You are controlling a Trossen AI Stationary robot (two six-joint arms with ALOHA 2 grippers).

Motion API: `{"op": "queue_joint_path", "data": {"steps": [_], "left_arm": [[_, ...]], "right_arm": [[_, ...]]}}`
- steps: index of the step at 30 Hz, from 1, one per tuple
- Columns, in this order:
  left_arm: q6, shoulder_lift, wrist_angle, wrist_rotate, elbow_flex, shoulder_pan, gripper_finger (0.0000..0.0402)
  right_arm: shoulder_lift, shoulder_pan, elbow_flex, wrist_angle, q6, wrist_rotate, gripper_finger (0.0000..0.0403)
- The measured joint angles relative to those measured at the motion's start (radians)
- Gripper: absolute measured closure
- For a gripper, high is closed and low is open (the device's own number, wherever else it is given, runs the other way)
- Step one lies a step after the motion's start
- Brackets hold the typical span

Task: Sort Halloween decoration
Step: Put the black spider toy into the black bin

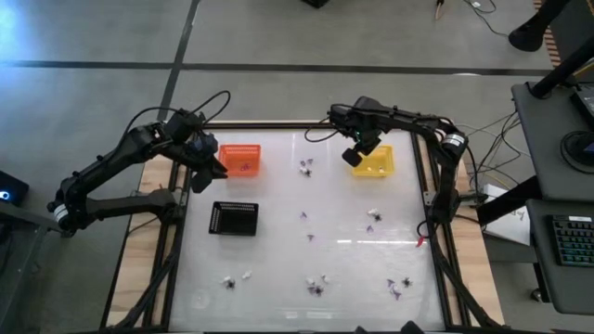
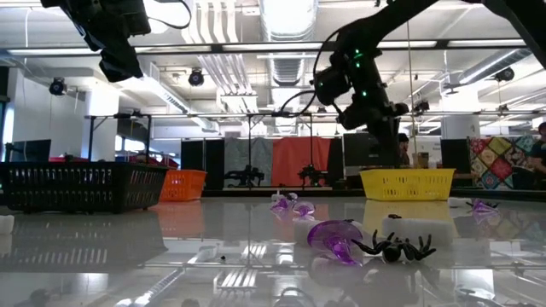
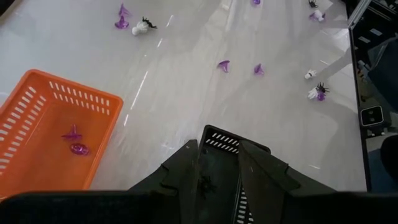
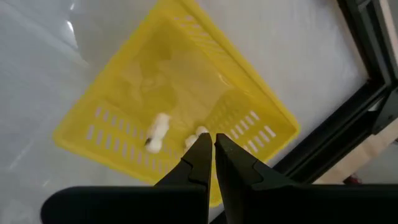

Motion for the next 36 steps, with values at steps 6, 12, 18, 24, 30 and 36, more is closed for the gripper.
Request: {"op": "queue_joint_path", "data": {"steps": [6, 12, 18, 24, 30, 36], "left_arm": [[-0.031, 0.000, -0.002, -0.014, 0.000, 0.000, 0.0303], [-0.056, 0.000, -0.024, -0.012, 0.000, 0.000, 0.0303], [-0.080, 0.000, -0.135, 0.020, 0.000, -0.034, 0.0303], [-0.163, -0.011, -0.144, 0.020, 0.000, -0.130, 0.0303], [-0.248, -0.026, -0.140, 0.006, 0.000, -0.275, 0.0303], [-0.322, -0.032, -0.134, -0.085, -0.004, -0.439, 0.0303]], "right_arm": [[-0.010, 0.001, -0.019, 0.007, 0.047, 0.038, 0.0390], [-0.049, 0.013, -0.019, 0.009, 0.089, 0.058, 0.0390], [-0.132, 0.042, -0.019, 0.011, 0.150, 0.058, 0.0390], [-0.224, 0.074, -0.019, 0.015, 0.260, 0.058, 0.0390], [-0.296, 0.124, -0.019, 0.018, 0.347, 0.057, 0.0390], [-0.334, 0.195, -0.019, 0.018, 0.434, 0.057, 0.0390]]}}
